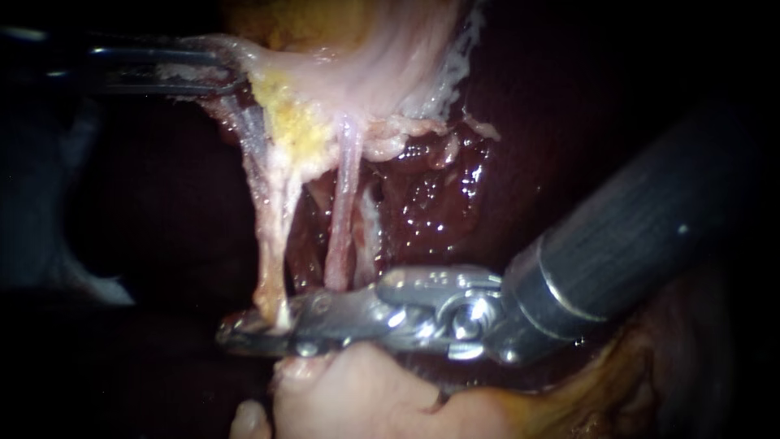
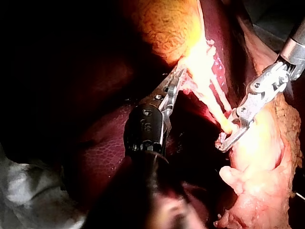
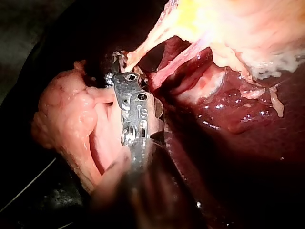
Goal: Clipping first clip left tube
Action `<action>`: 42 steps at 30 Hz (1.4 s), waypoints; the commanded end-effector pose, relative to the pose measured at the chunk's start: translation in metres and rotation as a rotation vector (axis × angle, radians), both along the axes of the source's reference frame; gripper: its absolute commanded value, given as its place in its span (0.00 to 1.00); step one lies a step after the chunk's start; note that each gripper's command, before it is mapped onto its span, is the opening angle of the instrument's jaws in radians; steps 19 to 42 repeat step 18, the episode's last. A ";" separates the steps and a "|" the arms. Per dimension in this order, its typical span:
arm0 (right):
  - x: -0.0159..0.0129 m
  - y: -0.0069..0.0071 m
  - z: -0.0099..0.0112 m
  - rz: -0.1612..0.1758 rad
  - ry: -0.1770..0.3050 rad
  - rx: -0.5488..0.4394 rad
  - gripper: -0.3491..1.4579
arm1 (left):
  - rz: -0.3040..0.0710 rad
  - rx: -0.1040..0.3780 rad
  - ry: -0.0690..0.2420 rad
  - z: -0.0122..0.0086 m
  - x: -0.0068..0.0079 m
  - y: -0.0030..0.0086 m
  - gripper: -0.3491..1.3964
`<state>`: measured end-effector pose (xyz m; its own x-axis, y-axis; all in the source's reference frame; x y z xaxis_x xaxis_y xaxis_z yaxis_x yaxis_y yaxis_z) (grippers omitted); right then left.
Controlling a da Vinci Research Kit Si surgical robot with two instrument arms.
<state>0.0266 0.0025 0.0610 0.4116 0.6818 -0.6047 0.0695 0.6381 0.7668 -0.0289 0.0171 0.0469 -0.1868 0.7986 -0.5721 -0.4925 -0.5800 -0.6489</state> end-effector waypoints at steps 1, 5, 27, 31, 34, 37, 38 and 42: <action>-0.0001 0.0000 0.0000 0.001 0.002 0.006 0.00 | 0.000 0.000 0.000 0.0000 0.0000 0.0000 0.00; -0.0005 -0.0001 0.0002 -0.008 -0.015 0.007 0.00 | 0.000 0.000 0.000 0.0000 0.0000 0.0000 0.00; -0.0006 0.0001 0.0007 -0.010 -0.020 0.005 0.06 | 0.001 0.000 -0.001 0.0002 0.0001 0.0002 0.00; -0.0006 0.0001 0.0007 -0.010 -0.020 0.005 0.06 | 0.001 0.000 -0.001 0.0002 0.0001 0.0002 0.00; -0.0006 0.0001 0.0007 -0.010 -0.020 0.005 0.06 | 0.001 0.000 -0.001 0.0002 0.0001 0.0002 0.00; -0.0006 0.0001 0.0007 -0.010 -0.020 0.005 0.06 | 0.001 0.000 -0.001 0.0002 0.0001 0.0002 0.00; -0.0006 0.0001 0.0007 -0.010 -0.020 0.005 0.06 | 0.001 0.000 -0.001 0.0002 0.0001 0.0002 0.00; -0.0006 0.0001 0.0007 -0.010 -0.020 0.005 0.06 | 0.001 0.000 -0.001 0.0002 0.0001 0.0002 0.00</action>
